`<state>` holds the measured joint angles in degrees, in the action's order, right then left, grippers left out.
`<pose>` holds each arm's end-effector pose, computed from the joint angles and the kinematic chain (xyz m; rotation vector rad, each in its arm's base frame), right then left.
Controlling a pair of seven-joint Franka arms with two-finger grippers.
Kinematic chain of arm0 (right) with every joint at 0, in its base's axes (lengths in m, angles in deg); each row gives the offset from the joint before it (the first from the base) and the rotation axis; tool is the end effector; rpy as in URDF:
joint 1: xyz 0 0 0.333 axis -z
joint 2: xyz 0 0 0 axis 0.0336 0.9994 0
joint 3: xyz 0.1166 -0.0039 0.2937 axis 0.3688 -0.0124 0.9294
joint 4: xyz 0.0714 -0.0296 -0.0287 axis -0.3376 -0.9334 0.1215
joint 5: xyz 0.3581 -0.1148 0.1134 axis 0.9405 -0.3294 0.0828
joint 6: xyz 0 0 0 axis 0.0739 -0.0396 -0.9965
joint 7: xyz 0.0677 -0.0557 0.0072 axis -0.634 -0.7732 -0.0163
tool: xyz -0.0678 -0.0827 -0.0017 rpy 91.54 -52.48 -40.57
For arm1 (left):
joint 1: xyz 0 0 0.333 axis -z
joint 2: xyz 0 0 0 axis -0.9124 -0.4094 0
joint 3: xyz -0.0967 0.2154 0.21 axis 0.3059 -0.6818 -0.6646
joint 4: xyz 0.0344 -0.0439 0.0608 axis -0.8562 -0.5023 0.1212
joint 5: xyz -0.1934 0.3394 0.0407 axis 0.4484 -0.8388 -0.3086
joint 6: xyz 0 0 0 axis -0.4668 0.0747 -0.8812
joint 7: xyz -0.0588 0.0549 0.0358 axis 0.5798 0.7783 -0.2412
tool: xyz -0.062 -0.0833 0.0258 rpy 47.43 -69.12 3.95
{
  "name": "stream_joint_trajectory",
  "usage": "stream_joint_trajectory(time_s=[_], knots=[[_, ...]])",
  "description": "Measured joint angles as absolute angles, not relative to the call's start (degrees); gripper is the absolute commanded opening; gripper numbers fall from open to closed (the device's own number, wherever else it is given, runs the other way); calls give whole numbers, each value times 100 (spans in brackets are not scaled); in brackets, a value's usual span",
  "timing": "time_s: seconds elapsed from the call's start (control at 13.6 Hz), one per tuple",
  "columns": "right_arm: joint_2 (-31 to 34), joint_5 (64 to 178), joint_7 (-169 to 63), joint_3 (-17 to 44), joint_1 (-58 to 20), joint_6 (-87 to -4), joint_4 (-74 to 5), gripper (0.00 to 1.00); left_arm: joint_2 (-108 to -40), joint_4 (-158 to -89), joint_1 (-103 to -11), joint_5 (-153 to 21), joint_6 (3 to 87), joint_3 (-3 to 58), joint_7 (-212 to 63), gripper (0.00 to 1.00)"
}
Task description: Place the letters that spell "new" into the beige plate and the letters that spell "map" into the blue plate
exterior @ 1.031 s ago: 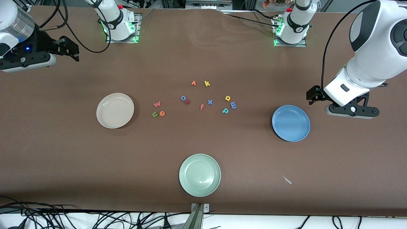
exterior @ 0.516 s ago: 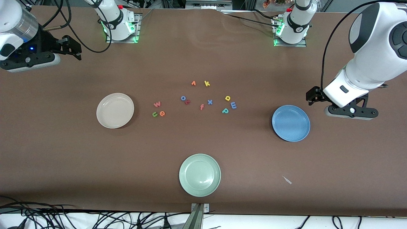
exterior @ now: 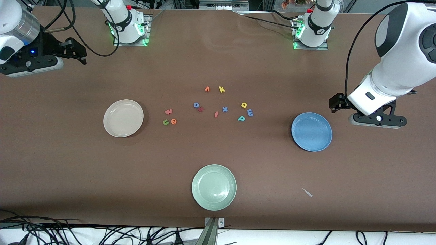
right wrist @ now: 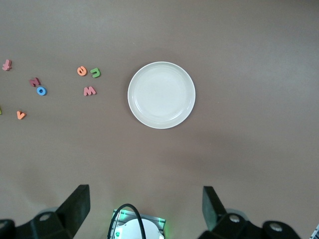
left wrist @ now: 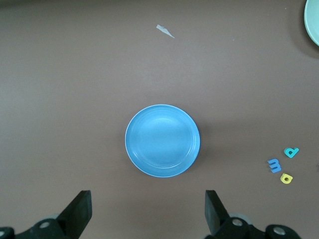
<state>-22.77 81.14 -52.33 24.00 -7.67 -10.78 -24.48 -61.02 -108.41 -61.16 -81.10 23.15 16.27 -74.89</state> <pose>0.5230 0.0920 0.6290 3.0566 0.3973 -0.1929 0.6147 -0.1082 0.5474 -3.0554 0.1612 0.0480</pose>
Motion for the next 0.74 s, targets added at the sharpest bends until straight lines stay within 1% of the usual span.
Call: stream_joint_trajectory(time_s=[0.29, 0.74], knots=[[-2271, 8114, -5230, 2400, -803, -1078, -2451, 100, -6067, -10794, -6138, -8110, 2315, 1601, -7485, 100], [-2273, 8112, -5229, 2397, -803, -1078, -2451, 100, -5918, -10787, -6470, -7914, 2290, 1591, -7499, 100]])
